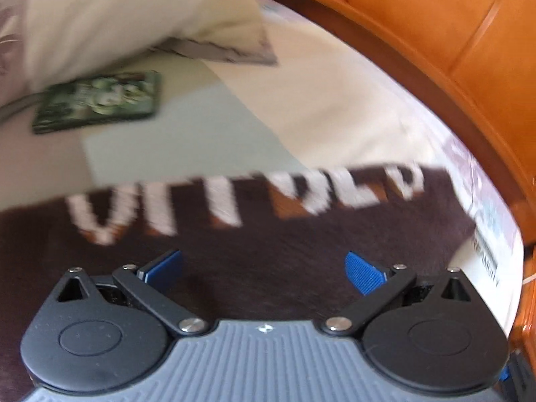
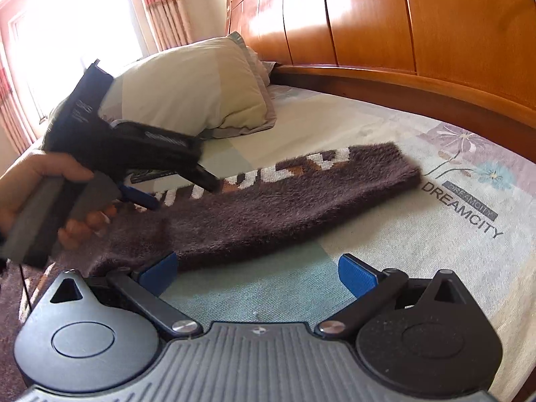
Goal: Fold clothes
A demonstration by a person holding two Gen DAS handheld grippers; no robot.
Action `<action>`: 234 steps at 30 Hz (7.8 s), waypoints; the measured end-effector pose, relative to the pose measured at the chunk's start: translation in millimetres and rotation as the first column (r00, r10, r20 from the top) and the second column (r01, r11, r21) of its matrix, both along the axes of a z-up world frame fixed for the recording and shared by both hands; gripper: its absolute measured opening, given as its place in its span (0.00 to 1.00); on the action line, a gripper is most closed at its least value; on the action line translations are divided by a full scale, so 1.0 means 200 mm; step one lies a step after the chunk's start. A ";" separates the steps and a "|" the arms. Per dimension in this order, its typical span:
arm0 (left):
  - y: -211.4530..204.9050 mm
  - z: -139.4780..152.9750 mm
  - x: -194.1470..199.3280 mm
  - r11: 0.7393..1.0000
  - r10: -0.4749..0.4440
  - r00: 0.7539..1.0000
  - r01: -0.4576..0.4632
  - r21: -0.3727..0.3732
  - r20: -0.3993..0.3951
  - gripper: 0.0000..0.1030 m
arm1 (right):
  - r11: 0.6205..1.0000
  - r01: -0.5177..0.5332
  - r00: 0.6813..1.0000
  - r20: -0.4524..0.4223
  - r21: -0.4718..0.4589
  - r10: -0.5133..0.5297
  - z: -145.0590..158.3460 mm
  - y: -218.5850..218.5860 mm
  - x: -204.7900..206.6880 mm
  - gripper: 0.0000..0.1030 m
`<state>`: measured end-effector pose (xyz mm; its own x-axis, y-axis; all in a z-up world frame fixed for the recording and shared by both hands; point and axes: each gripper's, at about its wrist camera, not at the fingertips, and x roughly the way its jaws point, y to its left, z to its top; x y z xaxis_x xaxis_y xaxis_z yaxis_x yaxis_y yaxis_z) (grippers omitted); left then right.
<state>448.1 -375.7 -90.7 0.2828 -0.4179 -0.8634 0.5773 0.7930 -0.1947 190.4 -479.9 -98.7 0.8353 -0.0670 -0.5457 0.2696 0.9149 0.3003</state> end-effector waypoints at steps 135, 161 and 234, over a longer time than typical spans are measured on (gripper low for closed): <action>1.84 -0.03 -1.55 0.925 0.366 0.929 -0.356 -0.130 0.060 0.99 | 0.938 -0.332 0.943 -0.048 -0.095 0.329 0.06 0.42 -0.01 1.00; 2.18 0.02 -1.72 0.935 0.337 0.938 -0.323 -0.144 0.079 0.99 | 0.673 -0.712 0.697 -0.318 -0.200 0.643 -0.14 1.35 0.01 1.00; 2.86 -0.04 -0.03 0.813 0.547 0.835 -0.549 -0.194 -0.068 0.99 | 0.821 -0.564 0.797 -0.321 -0.088 0.512 0.01 1.66 0.00 1.00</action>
<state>442.1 196.8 -98.9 0.5094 -0.3570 -0.7830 0.0568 0.9218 -0.3834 191.1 -147.8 -97.4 0.5843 0.2356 -0.7766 -0.2353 0.9650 0.1158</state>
